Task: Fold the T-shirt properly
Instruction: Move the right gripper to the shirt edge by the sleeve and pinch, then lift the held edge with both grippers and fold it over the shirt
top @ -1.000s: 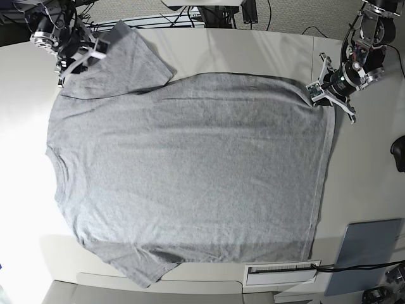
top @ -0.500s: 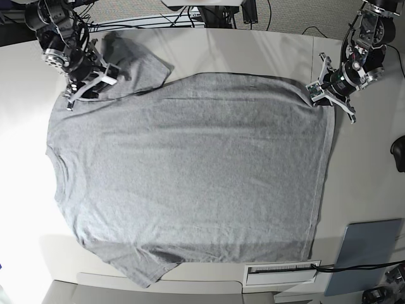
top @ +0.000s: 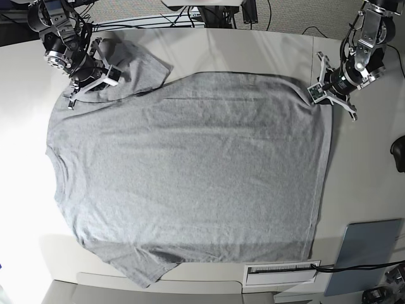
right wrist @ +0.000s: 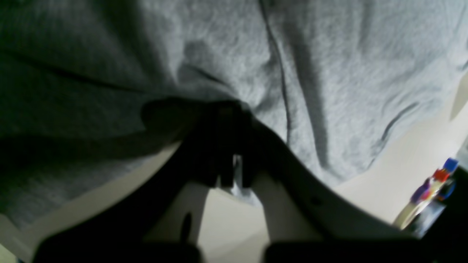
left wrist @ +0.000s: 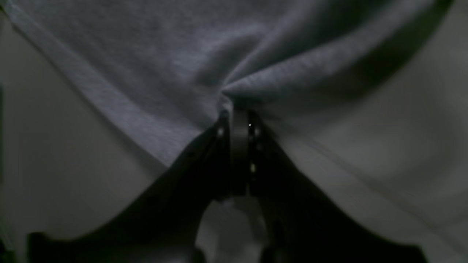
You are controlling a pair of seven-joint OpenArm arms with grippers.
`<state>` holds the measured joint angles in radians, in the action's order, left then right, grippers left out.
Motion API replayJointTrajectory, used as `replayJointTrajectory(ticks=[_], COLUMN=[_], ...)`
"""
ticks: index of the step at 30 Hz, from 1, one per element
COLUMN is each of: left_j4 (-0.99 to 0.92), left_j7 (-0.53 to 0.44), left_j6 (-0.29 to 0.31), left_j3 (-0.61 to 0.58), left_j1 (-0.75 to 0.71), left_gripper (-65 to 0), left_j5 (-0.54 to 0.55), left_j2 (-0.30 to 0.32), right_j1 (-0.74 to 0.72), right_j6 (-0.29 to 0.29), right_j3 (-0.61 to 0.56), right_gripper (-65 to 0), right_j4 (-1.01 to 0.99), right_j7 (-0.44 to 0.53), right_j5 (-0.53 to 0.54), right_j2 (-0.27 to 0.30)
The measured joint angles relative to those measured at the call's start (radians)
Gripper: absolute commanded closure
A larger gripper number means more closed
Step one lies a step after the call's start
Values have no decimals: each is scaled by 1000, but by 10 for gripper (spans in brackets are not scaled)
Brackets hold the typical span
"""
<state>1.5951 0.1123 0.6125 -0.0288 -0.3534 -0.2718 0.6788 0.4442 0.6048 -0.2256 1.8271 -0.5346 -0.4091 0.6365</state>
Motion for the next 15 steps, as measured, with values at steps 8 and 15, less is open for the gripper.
replayJointTrajectory(ticks=[8,15], left_j4=[48,102], left_j7=[21,41], left_j6=[73,80], left_j3=[151,263], left_j1=[-143,-300], left_gripper=[0,0], left_j5=[179,187], left_j2=[-8,-8], right_j1=[182,359], right_j6=[-10,-64], right_j3=[88,188], right_gripper=[0,0], right_j4=[146,293], right_j7=[-136,-199], right_j5=[63,67], right_j2=[64,83])
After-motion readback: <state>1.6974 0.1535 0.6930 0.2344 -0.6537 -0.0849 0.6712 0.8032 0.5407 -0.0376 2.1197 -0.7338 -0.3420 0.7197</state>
